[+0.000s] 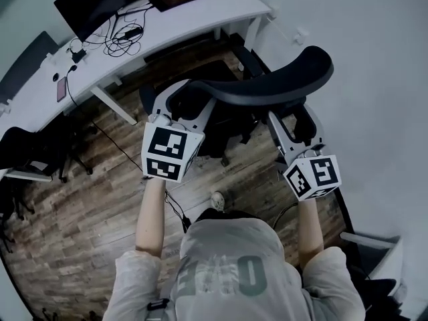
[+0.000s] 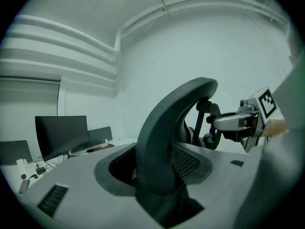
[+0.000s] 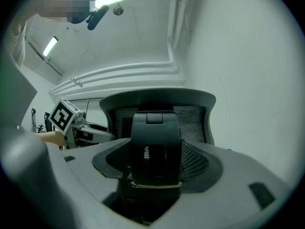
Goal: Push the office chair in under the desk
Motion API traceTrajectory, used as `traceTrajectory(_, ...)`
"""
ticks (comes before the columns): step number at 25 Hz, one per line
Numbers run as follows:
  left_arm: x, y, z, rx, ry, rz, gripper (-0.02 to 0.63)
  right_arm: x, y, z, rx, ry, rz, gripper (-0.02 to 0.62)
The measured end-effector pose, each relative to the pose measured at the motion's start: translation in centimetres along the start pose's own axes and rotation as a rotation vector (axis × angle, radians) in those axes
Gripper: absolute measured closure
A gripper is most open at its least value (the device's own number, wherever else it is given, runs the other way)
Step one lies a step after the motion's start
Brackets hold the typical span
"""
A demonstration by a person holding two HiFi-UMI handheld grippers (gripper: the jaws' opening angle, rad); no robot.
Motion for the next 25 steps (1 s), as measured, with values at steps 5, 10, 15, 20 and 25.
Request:
traceTrajectory(5,-5.2,0.3,4.2,-0.048,-0.023,-0.013,0.37,0.9,0.3,6.9,-0.014,-0.01,0.006,0.299)
traceTrajectory(10,-10.2,0.4,7.6,-0.061,-0.045,-0.016,0.368,1.5,0.3,13.4,-0.005,-0.026,0.004,0.299)
traceTrajectory(15,-14.8,0.4,10.5,-0.044,-0.049,-0.013,0.367,1.8,-0.1,19.0,0.006,-0.032,0.002,0.299)
traceTrajectory(20,-19.8,0.2,13.6,-0.032,-0.041,-0.004,0.367,1.9,-0.6,24.7,0.008,-0.027,0.005,0.299)
traceTrajectory(25,-24.6,0.3,16.3,-0.032,-0.039,-0.001,0.368,1.9,-1.0,30.3,-0.013,-0.031,0.0,0.299)
Point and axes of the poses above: the fingertips, and each gripper's own axes: z forward along the fingers, x to its right, y out of its underside, the point moved 10 cm from there along -z, backward along the fingers, and after that the axes turned 7 degrees about -x, right-handed, at the moved point
